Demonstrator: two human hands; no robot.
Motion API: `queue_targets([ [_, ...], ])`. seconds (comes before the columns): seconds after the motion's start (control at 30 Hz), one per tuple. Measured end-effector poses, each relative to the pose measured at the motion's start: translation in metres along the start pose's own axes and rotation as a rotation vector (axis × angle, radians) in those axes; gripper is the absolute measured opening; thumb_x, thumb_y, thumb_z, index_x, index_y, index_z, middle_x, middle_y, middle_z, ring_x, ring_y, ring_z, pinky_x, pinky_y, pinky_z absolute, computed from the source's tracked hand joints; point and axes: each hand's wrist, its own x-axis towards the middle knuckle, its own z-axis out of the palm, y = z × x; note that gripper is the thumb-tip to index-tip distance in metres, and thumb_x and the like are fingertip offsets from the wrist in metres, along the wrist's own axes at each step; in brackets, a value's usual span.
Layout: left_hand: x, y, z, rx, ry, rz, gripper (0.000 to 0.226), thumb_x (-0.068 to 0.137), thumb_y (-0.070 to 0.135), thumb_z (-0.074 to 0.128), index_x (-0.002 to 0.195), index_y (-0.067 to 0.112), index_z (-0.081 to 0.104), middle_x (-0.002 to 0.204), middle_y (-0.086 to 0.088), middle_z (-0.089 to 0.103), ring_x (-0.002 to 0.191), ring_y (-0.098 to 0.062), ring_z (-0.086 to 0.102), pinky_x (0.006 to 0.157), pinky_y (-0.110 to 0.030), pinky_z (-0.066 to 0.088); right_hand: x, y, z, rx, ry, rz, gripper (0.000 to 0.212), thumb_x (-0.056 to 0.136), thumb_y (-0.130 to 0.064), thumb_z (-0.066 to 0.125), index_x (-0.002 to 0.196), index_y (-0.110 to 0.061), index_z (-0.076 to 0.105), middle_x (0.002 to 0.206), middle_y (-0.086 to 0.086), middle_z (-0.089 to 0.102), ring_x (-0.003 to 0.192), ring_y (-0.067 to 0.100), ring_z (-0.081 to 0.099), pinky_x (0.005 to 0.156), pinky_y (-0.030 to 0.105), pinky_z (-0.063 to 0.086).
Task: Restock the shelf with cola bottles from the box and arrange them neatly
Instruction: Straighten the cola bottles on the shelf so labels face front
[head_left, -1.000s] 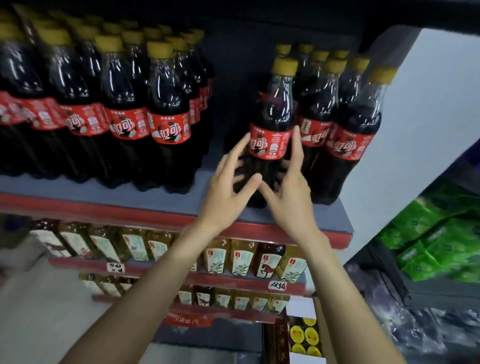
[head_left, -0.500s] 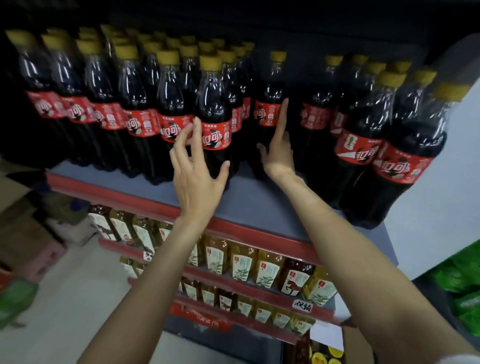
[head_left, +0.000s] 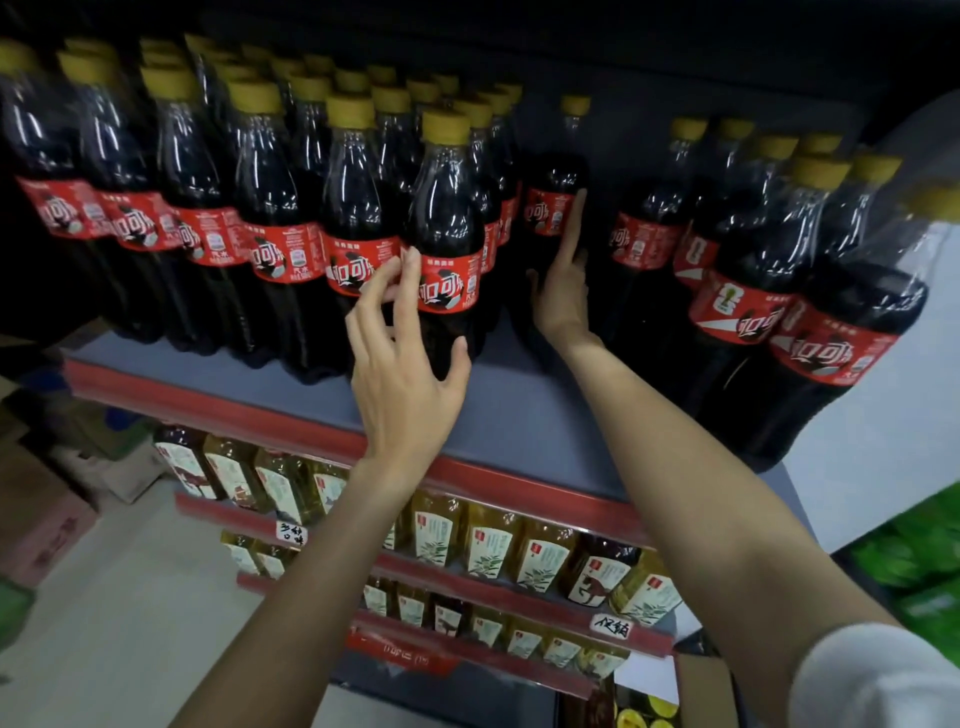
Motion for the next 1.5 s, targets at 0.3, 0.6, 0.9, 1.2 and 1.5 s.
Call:
queue_targets([
  [0.3, 0.002, 0.012, 0.001, -0.151, 0.088, 0.051, 0.051, 0.08, 0.003, 0.063, 0.128, 0.008, 0.047, 0.132, -0.02, 0.047, 0.121, -0.026, 0.041, 0.105, -0.022, 0.031, 0.008, 0.009, 0.003, 0.058, -0.058, -0.016, 0.09, 0.092, 0.009, 0.043, 0.15, -0.024, -0.018, 0.149, 0.027, 0.028, 0.123, 0.031, 0.052, 0.09, 0.025, 0.036],
  [0.6, 0.002, 0.047, 0.022, -0.533, 0.022, 0.189, 0.033, 0.085, 0.001, 0.053, 0.118, 0.004, 0.054, 0.12, 0.0, 0.053, 0.115, -0.017, 0.049, 0.098, -0.038, 0.043, -0.033, -0.007, -0.029, 0.021, -0.09, -0.084, 0.084, 0.089, 0.007, 0.047, 0.154, -0.017, -0.001, 0.156, 0.019, 0.015, 0.142, 0.027, 0.026, 0.106, 0.022, 0.024],
  [0.9, 0.054, 0.073, 0.116, -1.025, -0.818, -0.748, 0.046, 0.104, 0.037, 0.023, 0.147, 0.022, 0.032, 0.151, -0.005, 0.036, 0.138, -0.02, 0.035, 0.109, -0.031, 0.028, -0.063, 0.024, -0.044, -0.01, 0.038, 0.125, 0.086, 0.088, 0.004, 0.05, 0.153, -0.011, -0.005, 0.156, 0.027, 0.001, 0.145, 0.041, 0.013, 0.117, 0.048, 0.022],
  [1.2, 0.044, 0.072, 0.114, -0.949, -0.749, -0.674, 0.047, 0.101, 0.046, 0.026, 0.147, 0.032, 0.03, 0.154, 0.006, 0.031, 0.141, -0.014, 0.03, 0.118, -0.044, 0.021, -0.052, 0.025, -0.056, 0.104, -0.007, 0.112, 0.102, 0.086, 0.003, 0.059, 0.152, -0.028, -0.013, 0.156, 0.013, 0.025, 0.139, 0.027, 0.035, 0.11, 0.036, 0.034],
  [1.5, 0.028, 0.049, 0.096, -0.837, -0.493, -0.677, 0.044, 0.101, 0.042, 0.033, 0.144, 0.036, 0.034, 0.151, 0.005, 0.029, 0.139, -0.012, 0.031, 0.115, -0.045, 0.027, -0.032, 0.018, -0.046, 0.19, -0.13, 0.012, 0.095, 0.086, -0.002, 0.064, 0.154, -0.032, 0.004, 0.151, 0.0, 0.039, 0.136, 0.021, 0.041, 0.11, 0.034, 0.037],
])
